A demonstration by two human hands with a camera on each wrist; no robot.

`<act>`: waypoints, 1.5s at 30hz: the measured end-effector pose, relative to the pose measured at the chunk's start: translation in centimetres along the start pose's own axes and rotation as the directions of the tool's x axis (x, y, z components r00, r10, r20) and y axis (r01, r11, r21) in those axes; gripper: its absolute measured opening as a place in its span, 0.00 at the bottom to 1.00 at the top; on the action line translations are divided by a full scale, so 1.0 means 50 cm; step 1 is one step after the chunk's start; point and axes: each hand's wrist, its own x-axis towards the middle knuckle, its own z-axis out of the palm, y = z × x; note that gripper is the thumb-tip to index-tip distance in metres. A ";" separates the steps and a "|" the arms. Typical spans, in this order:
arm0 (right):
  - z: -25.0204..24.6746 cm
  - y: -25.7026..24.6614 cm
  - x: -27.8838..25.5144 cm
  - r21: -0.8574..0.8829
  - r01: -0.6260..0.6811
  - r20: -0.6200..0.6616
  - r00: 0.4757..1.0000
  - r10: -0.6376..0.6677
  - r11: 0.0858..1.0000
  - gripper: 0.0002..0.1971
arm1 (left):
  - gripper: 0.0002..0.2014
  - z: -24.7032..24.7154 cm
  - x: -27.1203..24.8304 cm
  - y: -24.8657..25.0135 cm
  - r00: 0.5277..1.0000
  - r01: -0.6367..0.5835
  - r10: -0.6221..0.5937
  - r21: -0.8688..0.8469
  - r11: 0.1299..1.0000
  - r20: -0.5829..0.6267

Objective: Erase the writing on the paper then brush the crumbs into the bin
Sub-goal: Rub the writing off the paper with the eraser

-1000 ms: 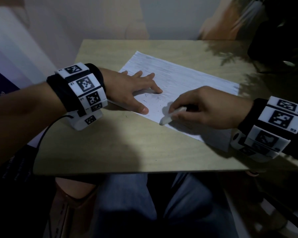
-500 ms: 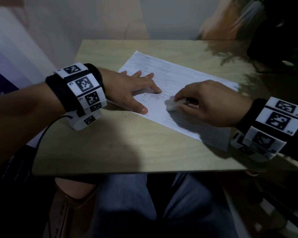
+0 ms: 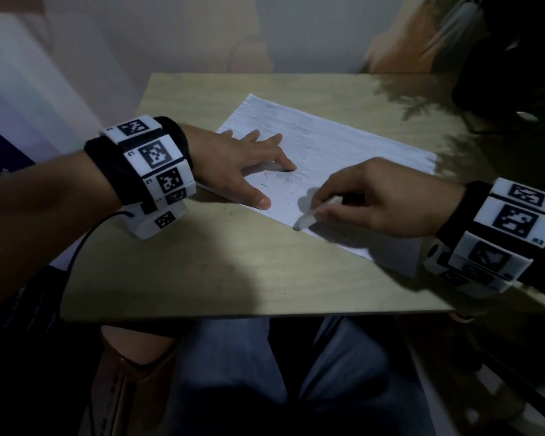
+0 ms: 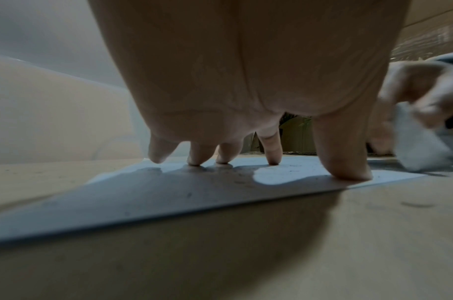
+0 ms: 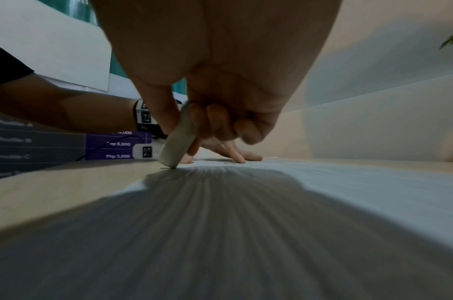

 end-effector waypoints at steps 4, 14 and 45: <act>-0.006 0.013 0.005 -0.239 -0.037 -0.141 0.990 0.003 0.970 0.25 | 0.39 0.001 -0.001 0.001 1.000 0.000 0.000 -0.003 1.000 0.003; -0.001 0.008 0.005 -0.229 -0.028 -0.146 0.989 -0.006 0.973 0.28 | 0.39 0.001 -0.001 0.003 1.000 -0.002 0.002 -0.003 1.000 -0.005; 0.000 0.005 -0.005 -0.177 0.005 -0.104 0.994 -0.024 0.984 0.26 | 0.39 0.000 -0.003 0.004 1.000 0.003 -0.003 -0.014 1.000 0.000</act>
